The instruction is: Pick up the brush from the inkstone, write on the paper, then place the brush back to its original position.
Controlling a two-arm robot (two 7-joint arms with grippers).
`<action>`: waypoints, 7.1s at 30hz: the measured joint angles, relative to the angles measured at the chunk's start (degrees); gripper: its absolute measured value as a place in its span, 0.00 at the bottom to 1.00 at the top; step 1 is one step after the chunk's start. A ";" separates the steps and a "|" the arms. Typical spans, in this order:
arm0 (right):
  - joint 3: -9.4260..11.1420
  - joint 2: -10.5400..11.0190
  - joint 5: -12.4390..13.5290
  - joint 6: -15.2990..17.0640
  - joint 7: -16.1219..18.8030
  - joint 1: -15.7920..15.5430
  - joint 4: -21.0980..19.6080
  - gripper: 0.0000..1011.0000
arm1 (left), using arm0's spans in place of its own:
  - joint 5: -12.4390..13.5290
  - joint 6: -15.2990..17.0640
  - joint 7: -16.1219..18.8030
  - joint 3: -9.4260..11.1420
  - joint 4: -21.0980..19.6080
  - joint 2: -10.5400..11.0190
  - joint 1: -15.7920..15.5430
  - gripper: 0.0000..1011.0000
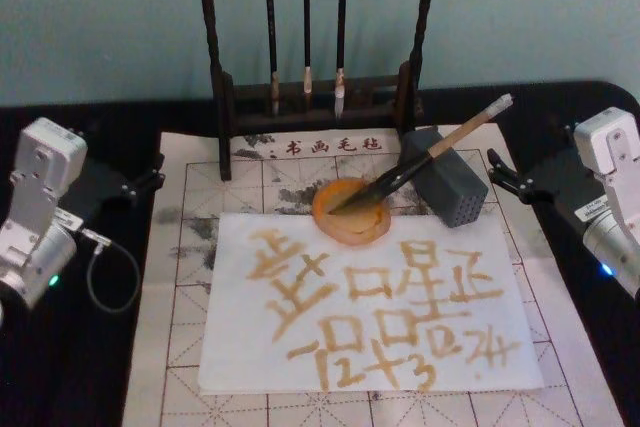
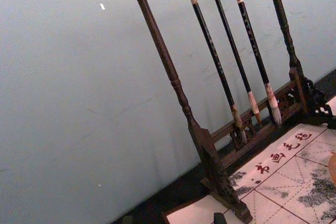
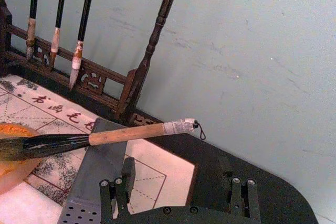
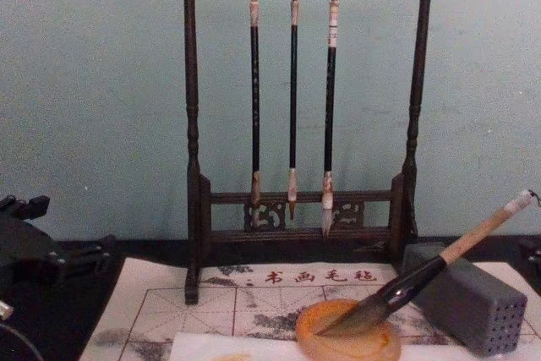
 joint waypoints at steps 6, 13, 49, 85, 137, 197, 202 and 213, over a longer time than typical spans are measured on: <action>0.00 0.00 0.00 0.00 0.00 0.00 0.00 0.99 | 0.00 0.00 0.00 0.00 0.00 0.00 0.00 0.99; 0.00 0.00 0.00 0.00 0.00 0.00 0.00 0.99 | 0.00 0.00 0.00 0.00 0.00 0.00 0.00 0.99; 0.00 0.00 0.00 0.00 0.00 0.00 0.00 0.99 | 0.00 0.00 0.00 0.00 0.00 0.00 0.00 0.99; 0.00 0.00 0.00 0.00 0.00 0.00 0.00 0.99 | 0.00 0.00 0.00 0.00 0.00 0.00 0.00 0.99; 17.28 -18.28 42.25 31.08 0.55 3.24 -0.07 0.99 | 0.00 0.00 0.00 0.00 0.00 0.00 0.00 0.99; 14.58 -21.09 55.25 28.20 -6.03 8.25 6.28 0.99 | 0.00 0.00 0.00 0.00 0.00 0.00 0.00 0.99; 13.84 -20.78 55.41 27.67 -6.03 8.86 7.06 0.99 | 0.00 0.00 0.00 0.00 0.00 0.00 0.00 0.99; 13.73 -20.71 55.38 27.48 -5.98 8.98 7.19 0.99 | 0.00 0.00 0.00 0.00 0.00 0.00 0.00 0.99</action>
